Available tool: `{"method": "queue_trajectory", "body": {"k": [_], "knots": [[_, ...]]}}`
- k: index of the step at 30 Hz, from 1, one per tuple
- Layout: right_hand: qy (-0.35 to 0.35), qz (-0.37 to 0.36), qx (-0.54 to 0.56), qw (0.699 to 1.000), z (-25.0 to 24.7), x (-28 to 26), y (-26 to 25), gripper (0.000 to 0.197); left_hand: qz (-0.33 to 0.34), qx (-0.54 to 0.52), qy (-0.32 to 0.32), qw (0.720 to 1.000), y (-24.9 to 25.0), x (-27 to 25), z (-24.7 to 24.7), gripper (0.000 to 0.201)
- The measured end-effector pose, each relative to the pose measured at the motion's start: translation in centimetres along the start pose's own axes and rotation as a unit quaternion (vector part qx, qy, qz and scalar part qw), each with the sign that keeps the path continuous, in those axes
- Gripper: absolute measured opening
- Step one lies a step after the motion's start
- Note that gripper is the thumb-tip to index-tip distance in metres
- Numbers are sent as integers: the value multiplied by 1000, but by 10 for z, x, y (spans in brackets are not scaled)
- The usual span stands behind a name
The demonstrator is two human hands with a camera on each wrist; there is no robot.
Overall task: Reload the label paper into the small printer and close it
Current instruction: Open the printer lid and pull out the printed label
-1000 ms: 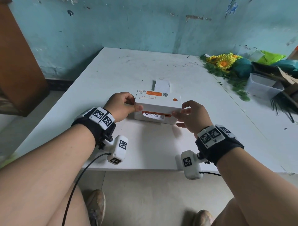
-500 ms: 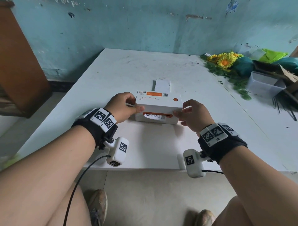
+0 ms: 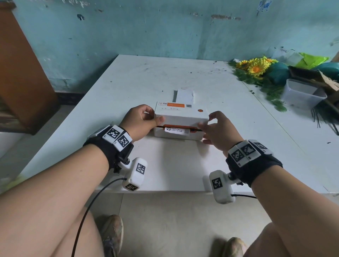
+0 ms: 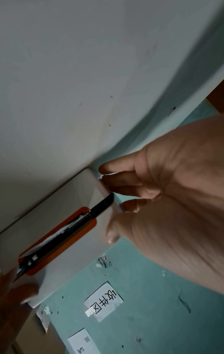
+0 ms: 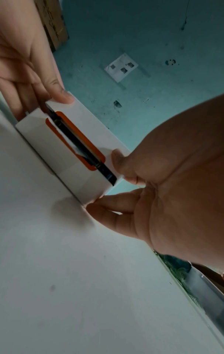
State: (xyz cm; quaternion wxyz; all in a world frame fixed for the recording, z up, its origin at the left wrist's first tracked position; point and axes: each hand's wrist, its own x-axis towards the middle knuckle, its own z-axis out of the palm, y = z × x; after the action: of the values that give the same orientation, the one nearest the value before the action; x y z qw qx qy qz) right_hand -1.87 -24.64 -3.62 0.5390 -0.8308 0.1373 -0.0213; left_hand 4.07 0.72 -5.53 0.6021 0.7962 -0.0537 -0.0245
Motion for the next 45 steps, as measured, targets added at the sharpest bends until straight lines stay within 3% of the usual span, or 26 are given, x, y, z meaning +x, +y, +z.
{"method": "queue_trajectory", "body": {"k": [8, 19, 25, 27, 30, 35, 38, 42, 45], "knots": [[-11, 12, 4, 1000, -3, -7, -6, 35, -6, -11, -42, 999, 0, 2, -4, 43], [6, -10, -1, 1000, -3, -14, -7, 36, 8, 8, -6, 1000, -7, 9, -2, 33], [33, -31, 19, 999, -5, -9, -5, 27, 17, 20, -15, 1000, 6, 1, 2, 53], [37, -24, 32, 999, -3, -7, -4, 28, 17, 27, -18, 999, 7, -2, 4, 49], [34, -14, 47, 998, 1, -5, -3, 30, 20, 47, -5, 999, 6, -1, 7, 43], [37, -14, 60, 997, 3, -2, -1, 39, 1, 42, 18, 999, 7, 5, 7, 79], [37, -19, 53, 998, 3, 0, 1, 50, 0, 31, 35, 999, 9, 3, 10, 82], [38, -18, 47, 998, 0, 3, 5, 57, -23, 43, 105, 993, 12, 3, 15, 79], [30, -17, 18, 999, -1, 5, 8, 52, -34, 52, 101, 993, 15, 8, 14, 77]]}}
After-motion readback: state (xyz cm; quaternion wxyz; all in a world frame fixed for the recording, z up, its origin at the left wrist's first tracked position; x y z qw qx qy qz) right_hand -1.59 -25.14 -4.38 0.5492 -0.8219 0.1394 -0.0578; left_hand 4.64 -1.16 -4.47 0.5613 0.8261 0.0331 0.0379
